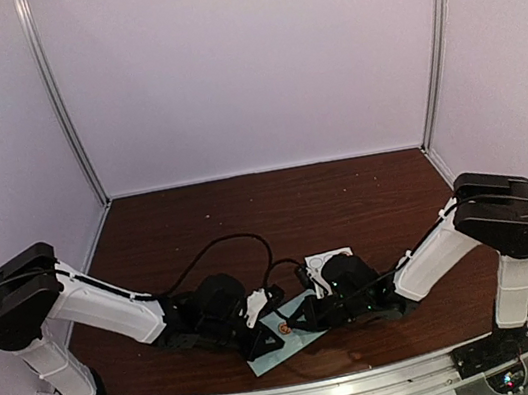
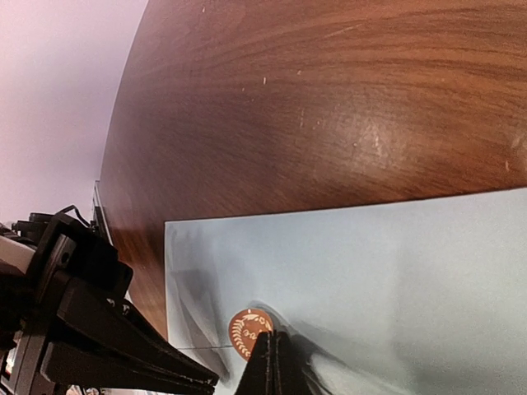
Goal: Place the letter into the envelope and seal it
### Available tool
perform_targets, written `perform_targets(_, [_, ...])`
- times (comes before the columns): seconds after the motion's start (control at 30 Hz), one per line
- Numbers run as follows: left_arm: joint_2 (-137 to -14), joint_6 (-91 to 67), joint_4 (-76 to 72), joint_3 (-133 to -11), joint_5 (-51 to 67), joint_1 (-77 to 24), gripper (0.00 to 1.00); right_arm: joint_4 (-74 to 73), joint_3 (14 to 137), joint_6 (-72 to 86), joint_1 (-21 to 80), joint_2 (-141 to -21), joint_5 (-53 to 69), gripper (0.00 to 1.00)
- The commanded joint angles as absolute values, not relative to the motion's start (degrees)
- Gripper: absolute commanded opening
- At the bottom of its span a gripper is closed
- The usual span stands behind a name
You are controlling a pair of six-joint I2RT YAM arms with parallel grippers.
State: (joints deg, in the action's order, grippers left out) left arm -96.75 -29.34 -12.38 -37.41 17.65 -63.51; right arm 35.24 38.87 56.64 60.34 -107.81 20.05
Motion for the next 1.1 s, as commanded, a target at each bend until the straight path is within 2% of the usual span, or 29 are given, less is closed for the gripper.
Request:
perform_targets(0.0, [-95.70, -30.64, -16.26, -39.19, 16.21, -62.40, 0.05, 32.63, 39.11, 57.13, 60.03, -109.07, 17.94, 0.00])
perform_targets(0.53, [-99.79, -31.58, -21.76, -41.05, 16.28, -60.62, 0.01, 31.99, 39.38, 57.04, 59.94, -109.16, 17.91, 0.00])
perform_targets(1.07, [-102.03, -31.38, -21.95, -37.24, 12.53, -60.34, 0.00, 31.99, 39.29, 57.22, 59.95, -109.30, 17.88, 0.00])
